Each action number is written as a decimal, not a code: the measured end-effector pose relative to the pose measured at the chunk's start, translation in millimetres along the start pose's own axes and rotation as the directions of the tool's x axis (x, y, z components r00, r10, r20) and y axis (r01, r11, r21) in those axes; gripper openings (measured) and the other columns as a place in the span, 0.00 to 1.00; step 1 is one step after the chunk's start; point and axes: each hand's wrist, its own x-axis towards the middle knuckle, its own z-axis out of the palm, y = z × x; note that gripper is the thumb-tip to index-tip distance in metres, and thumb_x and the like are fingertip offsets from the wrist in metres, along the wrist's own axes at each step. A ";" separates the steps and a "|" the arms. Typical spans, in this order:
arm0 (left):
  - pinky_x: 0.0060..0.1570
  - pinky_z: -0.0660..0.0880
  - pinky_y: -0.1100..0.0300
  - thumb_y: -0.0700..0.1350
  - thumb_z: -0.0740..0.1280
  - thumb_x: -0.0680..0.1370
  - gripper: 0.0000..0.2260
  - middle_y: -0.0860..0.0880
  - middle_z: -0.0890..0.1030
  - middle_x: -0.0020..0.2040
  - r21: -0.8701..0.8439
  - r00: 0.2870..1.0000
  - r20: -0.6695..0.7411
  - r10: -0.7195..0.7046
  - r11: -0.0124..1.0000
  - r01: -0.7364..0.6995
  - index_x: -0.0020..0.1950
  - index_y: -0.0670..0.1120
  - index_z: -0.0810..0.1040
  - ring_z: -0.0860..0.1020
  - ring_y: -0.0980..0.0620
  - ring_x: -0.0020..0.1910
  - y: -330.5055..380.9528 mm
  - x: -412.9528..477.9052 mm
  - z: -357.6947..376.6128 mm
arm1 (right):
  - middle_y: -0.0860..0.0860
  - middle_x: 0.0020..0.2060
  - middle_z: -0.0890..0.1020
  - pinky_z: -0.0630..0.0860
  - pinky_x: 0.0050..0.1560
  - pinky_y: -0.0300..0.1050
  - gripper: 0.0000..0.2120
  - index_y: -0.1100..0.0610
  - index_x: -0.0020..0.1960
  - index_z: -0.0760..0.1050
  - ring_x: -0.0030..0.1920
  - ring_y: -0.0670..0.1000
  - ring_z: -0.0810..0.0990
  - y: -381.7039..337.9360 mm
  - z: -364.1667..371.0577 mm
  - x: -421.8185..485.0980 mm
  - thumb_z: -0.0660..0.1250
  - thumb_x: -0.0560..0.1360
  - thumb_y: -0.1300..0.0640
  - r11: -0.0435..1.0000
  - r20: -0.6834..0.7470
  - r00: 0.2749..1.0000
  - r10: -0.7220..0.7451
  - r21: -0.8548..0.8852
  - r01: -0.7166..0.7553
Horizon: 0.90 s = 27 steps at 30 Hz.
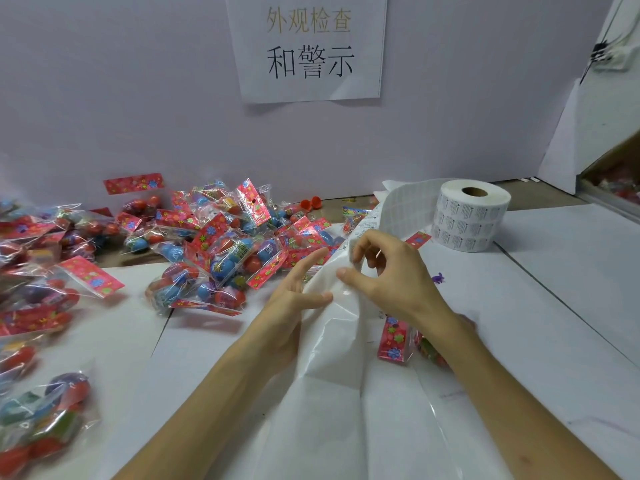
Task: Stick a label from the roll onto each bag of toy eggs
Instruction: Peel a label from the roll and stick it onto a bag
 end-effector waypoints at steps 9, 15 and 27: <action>0.43 0.84 0.51 0.27 0.63 0.77 0.31 0.46 0.85 0.59 -0.036 1.000 0.015 0.013 0.999 -0.013 0.68 0.60 0.78 0.86 0.40 0.50 -2.7 2.3 -0.5 | 0.41 0.34 0.76 0.68 0.36 0.29 0.08 0.52 0.40 0.80 0.35 0.40 0.74 -5.8 -1.3 -0.6 0.80 0.69 0.56 0.999 -0.063 0.998 0.016 0.053 -0.013; 0.42 0.84 0.49 0.27 0.65 0.76 0.33 0.52 0.86 0.55 -0.040 1.000 0.012 0.005 0.999 -0.004 0.68 0.62 0.78 0.85 0.37 0.53 -2.4 4.2 -1.7 | 0.46 0.35 0.82 0.71 0.36 0.32 0.06 0.51 0.39 0.82 0.34 0.44 0.75 -6.5 -3.3 0.4 0.79 0.71 0.56 0.990 -0.029 0.996 0.087 0.111 -0.084; 0.40 0.84 0.49 0.29 0.66 0.76 0.29 0.52 0.87 0.53 -0.059 0.998 0.003 -0.067 0.996 0.067 0.66 0.61 0.77 0.86 0.39 0.51 1.0 4.5 -5.5 | 0.43 0.32 0.83 0.74 0.39 0.33 0.04 0.52 0.43 0.84 0.34 0.40 0.79 3.4 -18.5 7.9 0.73 0.77 0.58 0.943 -0.112 0.974 0.195 0.293 -0.155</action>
